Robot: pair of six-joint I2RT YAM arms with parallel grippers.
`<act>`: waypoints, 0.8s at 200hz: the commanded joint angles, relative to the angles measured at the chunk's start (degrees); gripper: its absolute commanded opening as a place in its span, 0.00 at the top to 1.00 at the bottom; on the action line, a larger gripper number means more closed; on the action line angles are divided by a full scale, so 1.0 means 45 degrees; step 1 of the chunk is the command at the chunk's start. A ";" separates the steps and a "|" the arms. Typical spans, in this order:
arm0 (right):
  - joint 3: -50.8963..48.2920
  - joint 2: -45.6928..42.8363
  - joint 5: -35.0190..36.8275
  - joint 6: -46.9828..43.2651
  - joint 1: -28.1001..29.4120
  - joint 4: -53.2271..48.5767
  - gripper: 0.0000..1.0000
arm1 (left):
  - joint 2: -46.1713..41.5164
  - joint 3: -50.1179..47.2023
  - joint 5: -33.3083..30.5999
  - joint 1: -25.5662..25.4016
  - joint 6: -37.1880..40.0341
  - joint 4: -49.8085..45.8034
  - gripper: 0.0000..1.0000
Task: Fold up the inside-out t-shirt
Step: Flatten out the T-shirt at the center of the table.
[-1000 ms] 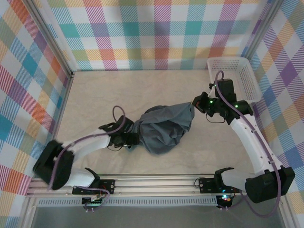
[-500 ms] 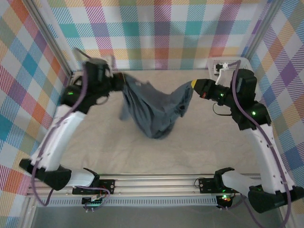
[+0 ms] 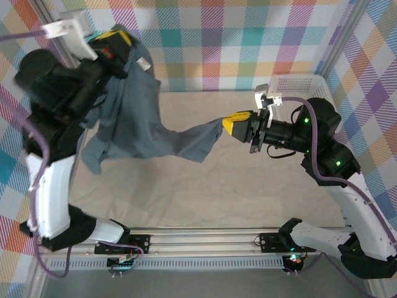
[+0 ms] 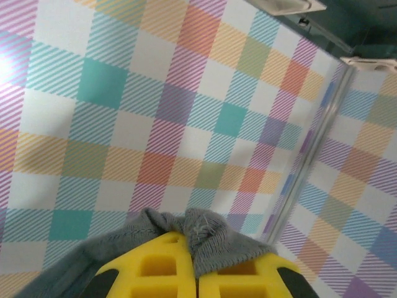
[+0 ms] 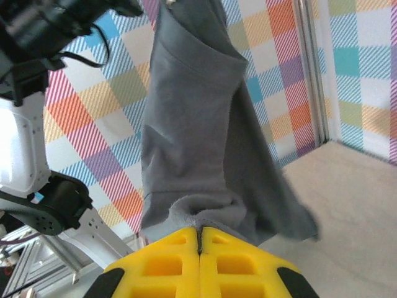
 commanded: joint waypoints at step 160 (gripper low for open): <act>-0.4203 0.1917 0.6021 0.6103 -0.5119 -0.3742 1.00 | -0.1929 -1.4122 0.1382 0.0835 -0.4837 -0.0372 0.35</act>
